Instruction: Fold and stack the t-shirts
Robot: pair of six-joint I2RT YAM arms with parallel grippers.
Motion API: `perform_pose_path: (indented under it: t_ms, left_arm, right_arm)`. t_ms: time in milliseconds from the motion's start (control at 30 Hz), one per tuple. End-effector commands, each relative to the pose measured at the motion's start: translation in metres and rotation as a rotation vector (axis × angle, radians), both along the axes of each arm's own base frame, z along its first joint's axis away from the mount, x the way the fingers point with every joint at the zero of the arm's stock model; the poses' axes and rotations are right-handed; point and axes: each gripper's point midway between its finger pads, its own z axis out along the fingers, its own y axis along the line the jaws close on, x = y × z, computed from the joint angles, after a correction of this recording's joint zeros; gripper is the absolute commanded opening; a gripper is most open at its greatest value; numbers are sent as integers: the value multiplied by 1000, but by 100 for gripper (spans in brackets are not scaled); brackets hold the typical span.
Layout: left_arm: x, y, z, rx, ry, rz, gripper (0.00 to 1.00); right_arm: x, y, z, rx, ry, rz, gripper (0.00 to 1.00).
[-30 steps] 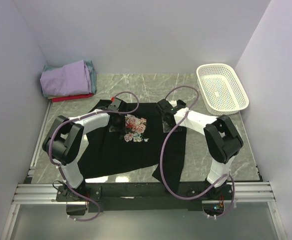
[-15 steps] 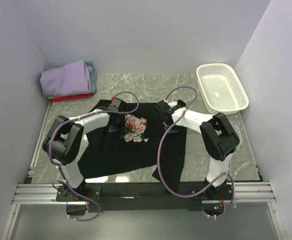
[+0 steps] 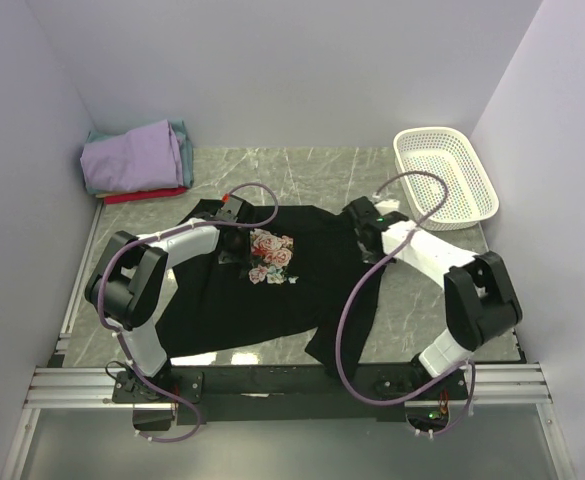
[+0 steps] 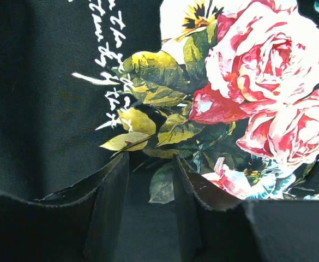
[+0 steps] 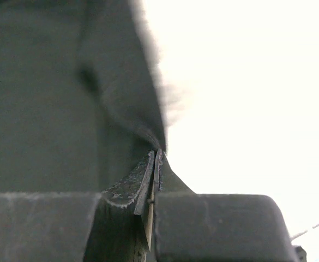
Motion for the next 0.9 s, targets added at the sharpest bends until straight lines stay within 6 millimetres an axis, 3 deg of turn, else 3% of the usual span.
perform_pose_path:
  t_ms: [0, 133, 333, 433, 467, 533, 567, 700, 833, 867]
  left_arm:
    - [1, 1, 0, 6, -6, -15, 43]
    - [-1, 1, -2, -4, -4, -20, 43]
    - [-4, 2, -2, -2, 2, -22, 43]
    - [-4, 0, -1, -10, -1, -24, 43]
    - [-4, 0, -1, -11, 0, -25, 43]
    - [-4, 0, -1, -13, -1, -26, 43]
    - [-3, 0, -2, -11, 2, -26, 43]
    - [-1, 6, 3, 15, -13, 0, 44]
    - [6, 16, 21, 46, -75, 50, 47]
    - [8, 16, 28, 38, -95, 62, 48]
  right_arm:
    - [-15, -46, 2, -65, -5, -148, 0]
    - [-24, -76, -6, -89, 25, -239, 0]
    - [-27, -90, -13, -106, 68, -311, 0]
    - [-31, -93, -15, -107, 86, -320, 17]
    - [-31, -95, -15, -111, 90, -327, 48]
    - [-27, -94, -12, -113, 76, -323, 60]
    - [-24, -93, -8, -101, 61, -318, 74]
    - [-6, -80, 26, -33, -50, -269, 78]
    - [30, -41, 56, 168, -177, -130, 80]
    - [37, -25, 53, 236, -163, -81, 80]
